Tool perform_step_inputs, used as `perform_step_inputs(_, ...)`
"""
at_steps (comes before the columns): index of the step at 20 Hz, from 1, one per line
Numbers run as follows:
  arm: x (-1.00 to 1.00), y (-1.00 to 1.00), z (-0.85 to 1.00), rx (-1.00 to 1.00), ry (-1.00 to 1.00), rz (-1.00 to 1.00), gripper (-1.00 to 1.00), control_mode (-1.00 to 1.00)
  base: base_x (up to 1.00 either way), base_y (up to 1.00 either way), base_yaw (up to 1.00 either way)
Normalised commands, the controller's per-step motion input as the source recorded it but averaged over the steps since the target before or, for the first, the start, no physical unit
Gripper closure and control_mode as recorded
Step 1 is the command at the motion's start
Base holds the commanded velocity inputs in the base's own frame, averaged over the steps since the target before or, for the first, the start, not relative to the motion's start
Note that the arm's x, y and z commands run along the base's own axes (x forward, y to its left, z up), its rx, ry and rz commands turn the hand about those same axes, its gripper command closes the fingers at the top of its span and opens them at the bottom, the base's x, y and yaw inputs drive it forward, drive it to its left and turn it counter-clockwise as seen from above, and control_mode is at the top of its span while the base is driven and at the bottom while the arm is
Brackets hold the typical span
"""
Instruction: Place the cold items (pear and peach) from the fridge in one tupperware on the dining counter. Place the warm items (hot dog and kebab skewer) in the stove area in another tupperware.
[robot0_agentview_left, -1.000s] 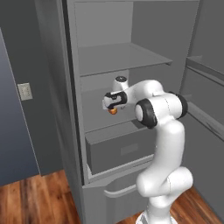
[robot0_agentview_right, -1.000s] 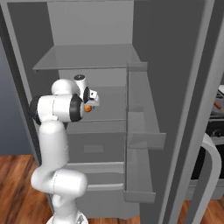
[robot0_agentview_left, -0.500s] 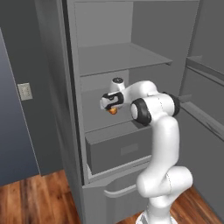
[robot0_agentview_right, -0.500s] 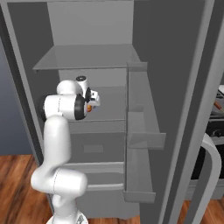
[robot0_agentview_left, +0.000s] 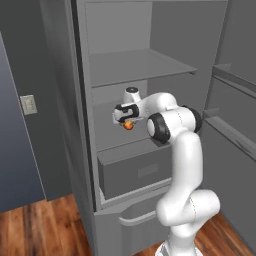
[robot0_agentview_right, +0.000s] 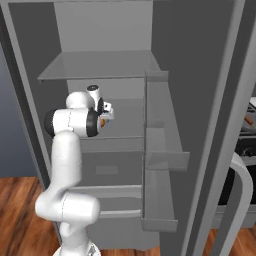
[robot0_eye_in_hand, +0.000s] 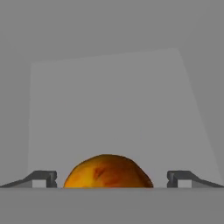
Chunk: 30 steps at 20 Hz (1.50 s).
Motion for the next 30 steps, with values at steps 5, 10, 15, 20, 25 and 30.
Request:
perform_step_inputs(5,-0.17,0.00,-0.25,0.00,0.08,-0.03,-1.00,-1.00,0.00,0.00,0.00)
perform_step_inputs(10,-0.07,0.05,-0.22,0.00,0.06,-0.01,-1.00,-1.00,0.00,0.00,0.00)
perform_step_inputs(15,-0.15,0.06,-0.29,0.00,0.07,-0.01,1.00,-1.00,0.00,0.00,0.00)
perform_step_inputs(20,-0.36,0.00,-0.22,0.00,0.01,0.00,1.00,-1.00,0.00,0.00,0.00)
perform_step_inputs(25,-0.25,0.07,-0.04,-0.01,-0.13,0.00,1.00,-1.00,0.00,0.00,0.00)
perform_step_inputs(30,-0.26,0.01,0.00,-0.02,-0.43,0.00,1.00,-1.00,0.00,0.00,0.00)
